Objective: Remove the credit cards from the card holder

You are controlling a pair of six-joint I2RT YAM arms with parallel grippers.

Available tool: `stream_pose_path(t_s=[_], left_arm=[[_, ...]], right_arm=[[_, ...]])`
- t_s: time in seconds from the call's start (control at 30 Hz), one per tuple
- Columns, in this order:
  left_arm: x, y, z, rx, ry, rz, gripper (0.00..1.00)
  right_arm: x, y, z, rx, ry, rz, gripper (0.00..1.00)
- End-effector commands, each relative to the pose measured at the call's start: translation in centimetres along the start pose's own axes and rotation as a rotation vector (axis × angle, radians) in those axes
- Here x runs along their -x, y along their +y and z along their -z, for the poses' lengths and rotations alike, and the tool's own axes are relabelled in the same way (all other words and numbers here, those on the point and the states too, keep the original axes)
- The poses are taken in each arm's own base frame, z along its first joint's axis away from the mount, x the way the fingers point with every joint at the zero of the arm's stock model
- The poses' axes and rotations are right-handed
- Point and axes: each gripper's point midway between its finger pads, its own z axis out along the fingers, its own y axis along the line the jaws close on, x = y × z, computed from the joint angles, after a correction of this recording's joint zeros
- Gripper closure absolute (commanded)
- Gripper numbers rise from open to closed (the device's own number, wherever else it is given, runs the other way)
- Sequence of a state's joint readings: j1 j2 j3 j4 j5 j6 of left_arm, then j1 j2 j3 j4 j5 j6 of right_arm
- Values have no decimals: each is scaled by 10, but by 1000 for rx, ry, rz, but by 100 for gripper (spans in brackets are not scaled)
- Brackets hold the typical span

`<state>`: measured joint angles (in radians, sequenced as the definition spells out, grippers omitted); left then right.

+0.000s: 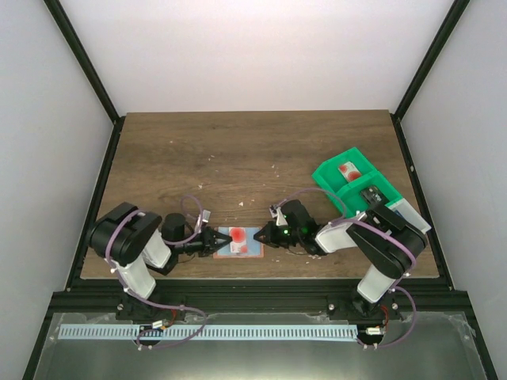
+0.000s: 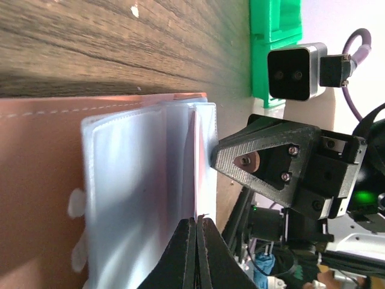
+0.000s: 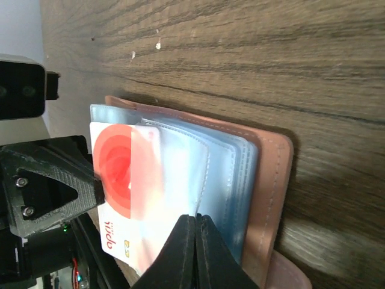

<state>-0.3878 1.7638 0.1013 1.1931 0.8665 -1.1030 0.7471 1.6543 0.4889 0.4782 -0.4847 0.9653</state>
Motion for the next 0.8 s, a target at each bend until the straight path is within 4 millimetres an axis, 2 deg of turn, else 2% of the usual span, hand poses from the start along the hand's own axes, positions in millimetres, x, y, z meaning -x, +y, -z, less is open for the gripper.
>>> stream_pose_path(t_s=[0.0,0.2,0.4,0.53,0.63,0.77], left_arm=[[-1,18,3,105,-11,-44,100],[7,21,11,209,-52,-93,100],[24,9,26,285,-154,-146,100],[38,-13,37,304,-227,-211,100],[43,-30,42,265,-268,-206,100],[40,-57,41,143,-271,-193,100]], right_arm=[[9,-9,1,-53,-34,17,99],[12,-20,-2,-97,-35,22,99],[19,-19,-5,-112,-23,44,99],[29,-10,5,-131,-58,58,82],[34,3,14,-116,-79,64,75],[33,30,26,-15,-86,40,65]])
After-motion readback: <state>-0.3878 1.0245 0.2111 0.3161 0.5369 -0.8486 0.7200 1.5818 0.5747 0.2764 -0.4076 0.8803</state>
